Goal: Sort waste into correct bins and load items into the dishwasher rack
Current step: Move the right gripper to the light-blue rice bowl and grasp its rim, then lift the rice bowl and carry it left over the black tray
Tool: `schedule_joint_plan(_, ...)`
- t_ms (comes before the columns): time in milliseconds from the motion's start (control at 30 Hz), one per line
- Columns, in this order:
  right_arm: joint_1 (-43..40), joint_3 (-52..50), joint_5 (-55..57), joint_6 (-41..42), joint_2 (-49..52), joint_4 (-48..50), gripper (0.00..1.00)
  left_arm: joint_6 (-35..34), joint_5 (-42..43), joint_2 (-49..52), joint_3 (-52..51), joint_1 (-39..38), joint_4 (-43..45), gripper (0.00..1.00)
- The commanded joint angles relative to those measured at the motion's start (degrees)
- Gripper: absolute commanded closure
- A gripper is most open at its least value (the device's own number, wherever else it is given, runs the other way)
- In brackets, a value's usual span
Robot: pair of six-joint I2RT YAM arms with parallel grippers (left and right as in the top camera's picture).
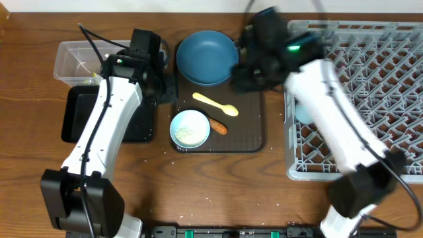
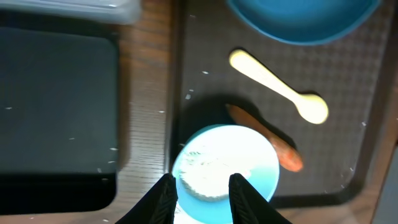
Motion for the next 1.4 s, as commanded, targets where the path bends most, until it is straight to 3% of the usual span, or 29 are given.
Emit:
schedule_joint_plan(0, 2.6, -0.33, -0.22, 3.58, 3.08, 0.81, 0.43, -1.55, -2.91, 0.11, 0.42, 1.66, -0.15, 0.69)
schedule_joint_plan(500, 9.68, -0.33, -1.09, 9.92, 15.04, 6.64, 0.59, -1.53, -4.76, 0.11, 0.39, 11.32, -0.11, 0.68)
schedule_joint_plan(833, 11.69, -0.33, -1.36, 10.14, 21.55, 7.19, 0.67, -1.53, -4.79, 0.11, 0.39, 11.69, -0.09, 0.68)
schedule_joint_plan(1033, 11.85, -0.33, -1.53, 10.12, 22.21, 7.08, 0.83, -1.53, -4.79, 0.11, 0.39, 11.69, -0.09, 0.68)
schedule_joint_plan(1267, 12.0, -0.52, -1.49, 10.05, 22.25, 6.56, 0.82, -1.53, -4.76, 0.11, 0.42, 11.69, -0.09, 0.67)
schedule_joint_plan(1367, 12.7, -1.29, -1.46, 10.08, 22.29, 7.23, 0.87, -1.53, -4.76, 0.11, 0.39, 11.69, -0.11, 0.67)
